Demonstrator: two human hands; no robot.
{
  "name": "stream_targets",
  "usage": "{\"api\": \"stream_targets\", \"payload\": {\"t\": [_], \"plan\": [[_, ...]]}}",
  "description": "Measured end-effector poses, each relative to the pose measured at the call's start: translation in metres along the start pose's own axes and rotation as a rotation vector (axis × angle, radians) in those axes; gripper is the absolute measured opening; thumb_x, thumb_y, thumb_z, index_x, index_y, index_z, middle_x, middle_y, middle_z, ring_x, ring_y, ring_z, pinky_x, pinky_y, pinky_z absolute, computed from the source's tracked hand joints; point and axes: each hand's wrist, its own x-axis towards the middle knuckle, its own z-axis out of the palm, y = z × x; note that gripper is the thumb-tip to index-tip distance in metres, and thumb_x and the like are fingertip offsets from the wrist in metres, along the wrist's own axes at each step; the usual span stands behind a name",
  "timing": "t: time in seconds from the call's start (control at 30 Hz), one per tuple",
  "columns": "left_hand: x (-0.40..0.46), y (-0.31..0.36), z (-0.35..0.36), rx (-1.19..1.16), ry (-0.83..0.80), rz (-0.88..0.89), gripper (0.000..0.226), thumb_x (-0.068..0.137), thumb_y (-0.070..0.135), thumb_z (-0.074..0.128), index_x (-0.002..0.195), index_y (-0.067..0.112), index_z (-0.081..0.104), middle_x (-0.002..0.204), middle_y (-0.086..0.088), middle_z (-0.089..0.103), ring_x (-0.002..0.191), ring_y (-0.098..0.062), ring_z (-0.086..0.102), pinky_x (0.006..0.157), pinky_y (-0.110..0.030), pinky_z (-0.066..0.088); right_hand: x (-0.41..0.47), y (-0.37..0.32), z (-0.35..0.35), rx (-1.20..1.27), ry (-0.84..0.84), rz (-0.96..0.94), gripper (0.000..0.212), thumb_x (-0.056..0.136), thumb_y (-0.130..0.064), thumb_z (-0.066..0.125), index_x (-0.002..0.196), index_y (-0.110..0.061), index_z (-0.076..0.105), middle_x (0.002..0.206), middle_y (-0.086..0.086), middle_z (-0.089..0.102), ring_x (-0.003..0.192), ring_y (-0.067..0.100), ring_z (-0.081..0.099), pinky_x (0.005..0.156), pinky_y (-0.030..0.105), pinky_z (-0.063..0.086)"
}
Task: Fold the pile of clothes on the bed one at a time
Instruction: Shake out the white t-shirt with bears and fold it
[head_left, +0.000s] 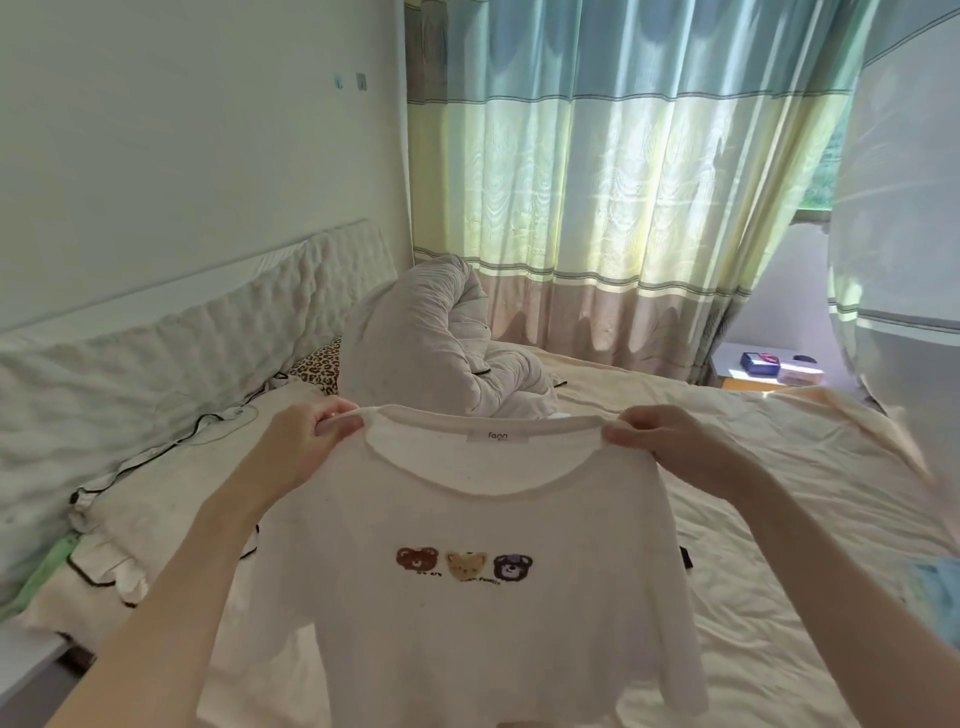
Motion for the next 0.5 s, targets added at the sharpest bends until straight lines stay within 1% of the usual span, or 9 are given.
{"api": "stream_targets", "payload": {"t": [0.07, 0.13, 0.17, 0.2, 0.23, 0.3, 0.37, 0.43, 0.5], "plan": [[-0.003, 0.000, 0.004, 0.090, 0.085, 0.036, 0.013, 0.094, 0.028, 0.054, 0.081, 0.028, 0.058, 0.072, 0.006, 0.061, 0.074, -0.019, 0.057, 0.066, -0.029, 0.036, 0.003, 0.002, 0.010, -0.251, 0.225, -0.140, 0.034, 0.087, -0.016, 0.066, 0.056, -0.022, 0.054, 0.055, -0.011, 0.043, 0.057, 0.007, 0.038, 0.053, 0.016, 0.032], [-0.012, 0.000, 0.006, 0.079, 0.190, 0.038, 0.015, 0.094, 0.030, 0.052, 0.080, 0.028, 0.056, 0.066, 0.011, 0.059, 0.070, -0.020, 0.056, 0.064, -0.032, 0.036, 0.003, 0.005, 0.018, -0.397, 0.375, -0.220, 0.030, 0.088, -0.020, 0.065, 0.061, -0.017, 0.052, 0.058, -0.006, 0.046, 0.060, 0.012, 0.039, 0.059, 0.028, 0.033], [-0.019, 0.000, 0.008, 0.066, 0.249, 0.033, 0.016, 0.094, 0.030, 0.053, 0.078, 0.030, 0.055, 0.063, 0.014, 0.057, 0.067, -0.017, 0.056, 0.062, -0.029, 0.037, 0.001, 0.007, 0.022, -0.409, 0.425, -0.237, 0.029, 0.088, -0.023, 0.064, 0.063, -0.015, 0.052, 0.059, -0.005, 0.047, 0.060, 0.013, 0.041, 0.060, 0.031, 0.033], [-0.029, 0.000, 0.011, 0.048, 0.308, 0.029, 0.017, 0.093, 0.030, 0.055, 0.077, 0.032, 0.054, 0.062, 0.016, 0.056, 0.063, -0.010, 0.054, 0.061, -0.023, 0.037, -0.001, 0.010, 0.025, -0.393, 0.468, -0.248, 0.032, 0.088, -0.025, 0.064, 0.062, -0.012, 0.050, 0.057, -0.005, 0.046, 0.058, 0.011, 0.040, 0.059, 0.031, 0.033], [-0.040, 0.001, 0.015, 0.026, 0.360, 0.021, 0.018, 0.092, 0.031, 0.056, 0.074, 0.035, 0.053, 0.060, 0.017, 0.056, 0.062, -0.004, 0.054, 0.059, -0.014, 0.036, -0.004, 0.014, 0.030, -0.354, 0.503, -0.251, 0.036, 0.088, -0.026, 0.063, 0.060, -0.011, 0.047, 0.055, -0.007, 0.043, 0.055, 0.008, 0.037, 0.058, 0.030, 0.032], [-0.061, 0.004, 0.024, -0.020, 0.440, -0.038, 0.022, 0.091, 0.034, 0.057, 0.070, 0.039, 0.052, 0.057, 0.018, 0.056, 0.060, 0.001, 0.054, 0.057, -0.006, 0.035, -0.014, 0.023, 0.042, -0.278, 0.558, -0.241, 0.044, 0.090, -0.029, 0.060, 0.056, -0.011, 0.039, 0.052, -0.008, 0.035, 0.051, 0.007, 0.031, 0.054, 0.027, 0.028], [-0.074, 0.009, 0.030, -0.032, 0.476, -0.091, 0.020, 0.090, 0.038, 0.057, 0.070, 0.035, 0.054, 0.056, 0.018, 0.054, 0.058, -0.001, 0.051, 0.056, -0.008, 0.035, -0.023, 0.028, 0.051, -0.244, 0.602, -0.234, 0.047, 0.091, -0.030, 0.058, 0.055, -0.015, 0.032, 0.049, -0.009, 0.028, 0.049, 0.007, 0.029, 0.049, 0.023, 0.023], [-0.078, 0.016, 0.028, -0.017, 0.503, -0.109, 0.021, 0.088, 0.042, 0.057, 0.074, 0.027, 0.060, 0.057, 0.016, 0.054, 0.058, -0.005, 0.049, 0.054, -0.013, 0.033, -0.032, 0.022, 0.051, -0.254, 0.634, -0.264, 0.049, 0.093, -0.028, 0.056, 0.054, -0.018, 0.028, 0.048, -0.009, 0.025, 0.047, 0.008, 0.028, 0.048, 0.022, 0.023], [-0.075, 0.026, 0.017, 0.001, 0.554, -0.080, 0.024, 0.088, 0.042, 0.060, 0.080, 0.020, 0.066, 0.062, 0.010, 0.058, 0.063, -0.013, 0.052, 0.059, -0.021, 0.032, -0.040, 0.003, 0.045, -0.321, 0.666, -0.335, 0.050, 0.095, -0.028, 0.053, 0.055, -0.019, 0.025, 0.049, -0.007, 0.023, 0.048, 0.010, 0.028, 0.048, 0.022, 0.024]]}}
